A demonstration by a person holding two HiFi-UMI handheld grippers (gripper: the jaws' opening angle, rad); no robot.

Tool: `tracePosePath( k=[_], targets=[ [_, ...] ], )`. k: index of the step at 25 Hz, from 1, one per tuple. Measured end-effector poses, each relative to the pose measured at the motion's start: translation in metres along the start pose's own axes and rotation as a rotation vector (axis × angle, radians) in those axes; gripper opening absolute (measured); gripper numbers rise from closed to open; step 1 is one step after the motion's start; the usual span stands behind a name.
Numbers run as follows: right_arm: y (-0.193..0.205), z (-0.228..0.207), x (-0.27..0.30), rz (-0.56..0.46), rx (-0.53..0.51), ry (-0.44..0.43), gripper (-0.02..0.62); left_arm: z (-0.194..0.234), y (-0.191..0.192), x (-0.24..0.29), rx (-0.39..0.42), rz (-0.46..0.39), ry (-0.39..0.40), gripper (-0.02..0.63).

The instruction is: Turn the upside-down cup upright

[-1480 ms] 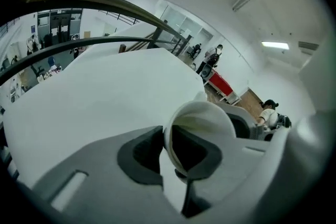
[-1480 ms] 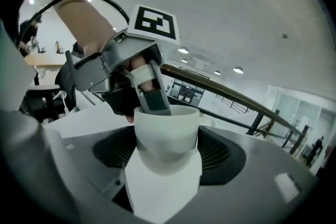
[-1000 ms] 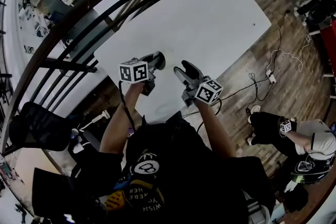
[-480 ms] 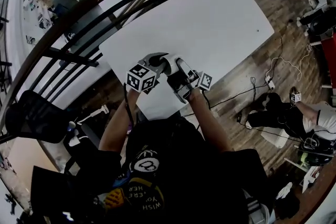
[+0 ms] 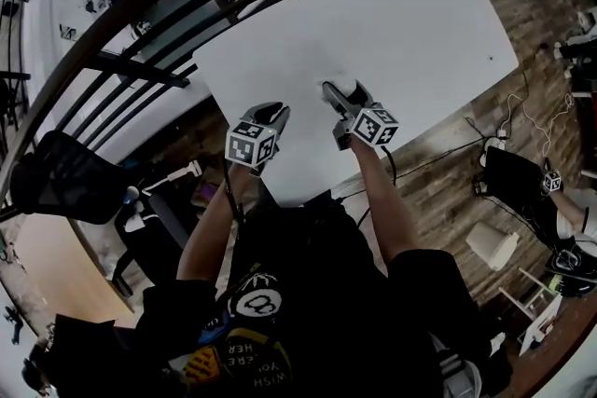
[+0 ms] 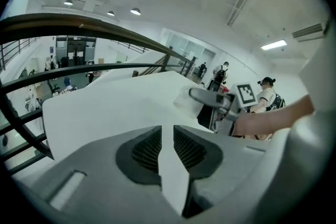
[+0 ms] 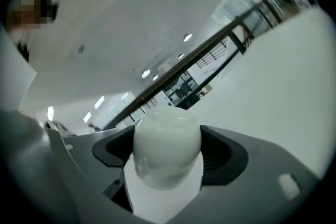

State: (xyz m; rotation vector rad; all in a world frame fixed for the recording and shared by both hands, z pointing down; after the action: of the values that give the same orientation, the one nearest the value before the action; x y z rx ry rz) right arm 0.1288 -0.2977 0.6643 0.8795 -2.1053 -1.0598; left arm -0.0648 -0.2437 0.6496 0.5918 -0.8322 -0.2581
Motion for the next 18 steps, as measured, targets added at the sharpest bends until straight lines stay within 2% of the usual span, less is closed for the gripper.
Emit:
tracePosePath(
  k=[2,4,5,7,10,13,15,18],
  targets=[
    [0.017,-0.013,0.017,0.146,-0.290,0.096,0.387,0.007,0.006,-0.012,-0.023,-0.033,-0.023,0.070],
    [0.032,-0.022,0.033,0.254,-0.532,0.164,0.387,0.009,0.011,-0.019,-0.035,-0.050,-0.031,0.060],
    [0.039,-0.026,0.040,0.290,-0.618,0.184,0.387,0.009,0.012,-0.021,-0.037,-0.056,-0.032,0.055],
    [0.052,-0.031,0.054,0.331,-0.717,0.208,0.387,0.009,0.015,-0.024,-0.036,-0.061,-0.032,0.048],
    [0.058,-0.030,0.066,0.324,-0.785,0.224,0.388,0.007,0.017,-0.027,-0.043,-0.065,-0.024,0.046],
    [0.058,-0.029,0.069,0.315,-0.797,0.197,0.387,0.004,0.014,-0.030,-0.043,-0.075,-0.007,0.046],
    [0.059,-0.028,0.061,0.314,-0.758,0.182,0.385,0.004,0.013,-0.034,-0.040,-0.079,0.002,0.046],
    [0.056,-0.022,0.034,0.276,-0.666,0.210,0.385,0.005,0.010,-0.040,-0.034,-0.094,0.016,0.046]
  ],
)
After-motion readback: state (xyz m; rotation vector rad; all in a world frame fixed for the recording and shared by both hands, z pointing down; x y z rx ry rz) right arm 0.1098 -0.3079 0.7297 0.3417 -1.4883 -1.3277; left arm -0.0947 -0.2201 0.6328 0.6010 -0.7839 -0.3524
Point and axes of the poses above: the fingertips, and each gripper's own axes: x forward along the fingers, z to its left, y out of its underside, the point moved 5 cm from there along -x, backward along the fingers, and after that the axes turned 12 degrees about -x, right-handed, at the moved point
